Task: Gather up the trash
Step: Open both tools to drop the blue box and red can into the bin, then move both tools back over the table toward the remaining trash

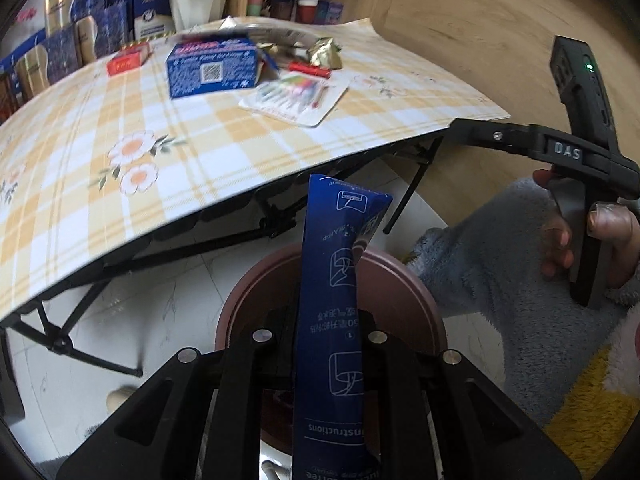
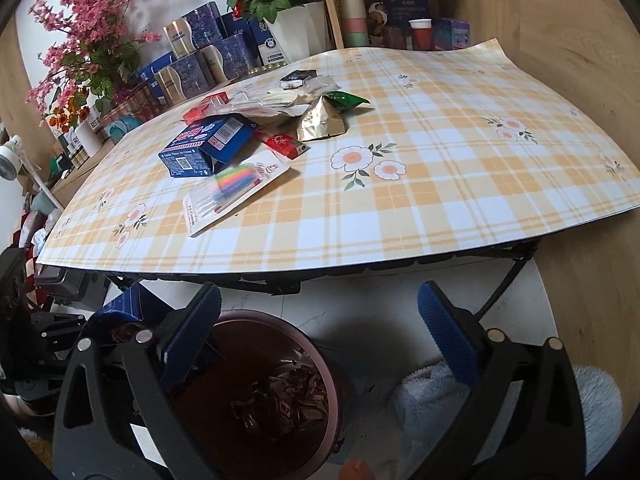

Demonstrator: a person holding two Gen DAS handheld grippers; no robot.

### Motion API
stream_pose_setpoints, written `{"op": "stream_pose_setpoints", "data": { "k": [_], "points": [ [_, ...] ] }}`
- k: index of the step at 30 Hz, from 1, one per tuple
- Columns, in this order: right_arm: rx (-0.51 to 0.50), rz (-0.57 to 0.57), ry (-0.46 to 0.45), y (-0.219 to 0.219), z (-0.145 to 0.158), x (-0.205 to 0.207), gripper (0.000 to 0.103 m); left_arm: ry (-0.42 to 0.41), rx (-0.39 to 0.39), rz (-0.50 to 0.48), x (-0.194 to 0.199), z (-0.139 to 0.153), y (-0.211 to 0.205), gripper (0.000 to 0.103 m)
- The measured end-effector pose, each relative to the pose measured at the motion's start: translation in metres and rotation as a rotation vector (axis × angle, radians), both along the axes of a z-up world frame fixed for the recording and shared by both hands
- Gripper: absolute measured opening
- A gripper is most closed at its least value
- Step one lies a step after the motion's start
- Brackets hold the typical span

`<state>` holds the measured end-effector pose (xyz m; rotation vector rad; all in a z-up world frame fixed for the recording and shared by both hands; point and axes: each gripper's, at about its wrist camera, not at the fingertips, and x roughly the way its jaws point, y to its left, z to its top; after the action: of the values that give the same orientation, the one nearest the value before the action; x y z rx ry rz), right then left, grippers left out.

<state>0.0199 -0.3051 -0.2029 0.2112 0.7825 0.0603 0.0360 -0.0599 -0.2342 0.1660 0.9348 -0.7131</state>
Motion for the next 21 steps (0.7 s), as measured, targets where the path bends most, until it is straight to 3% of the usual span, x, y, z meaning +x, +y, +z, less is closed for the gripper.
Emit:
{"op": "stream_pose_setpoints", "data": {
  "k": [8,9,12,13,16,21],
  "points": [
    [-0.027,0.018,0.003,0.007,0.0,-0.001,0.097,0.022,-0.019,0.042,0.005,0.001,0.007,0.015],
    [-0.026,0.018,0.003,0.007,0.0,-0.001,0.097,0.02,-0.02,0.044,0.005,0.002,0.006,0.021],
    [-0.025,0.015,0.006,0.006,0.0,-0.001,0.097,-0.005,-0.012,0.066,0.005,0.004,0.008,0.058],
    [-0.026,0.013,0.008,0.007,0.0,-0.001,0.097,-0.016,-0.01,0.077,0.005,0.006,0.009,0.064],
    [-0.033,0.014,0.012,0.008,-0.001,-0.001,0.097,-0.06,0.019,0.125,0.004,0.011,0.012,0.081],
    [-0.044,0.021,0.014,0.01,-0.001,-0.001,0.097,-0.122,0.014,0.182,0.004,0.022,0.019,0.091]
  ]
}}
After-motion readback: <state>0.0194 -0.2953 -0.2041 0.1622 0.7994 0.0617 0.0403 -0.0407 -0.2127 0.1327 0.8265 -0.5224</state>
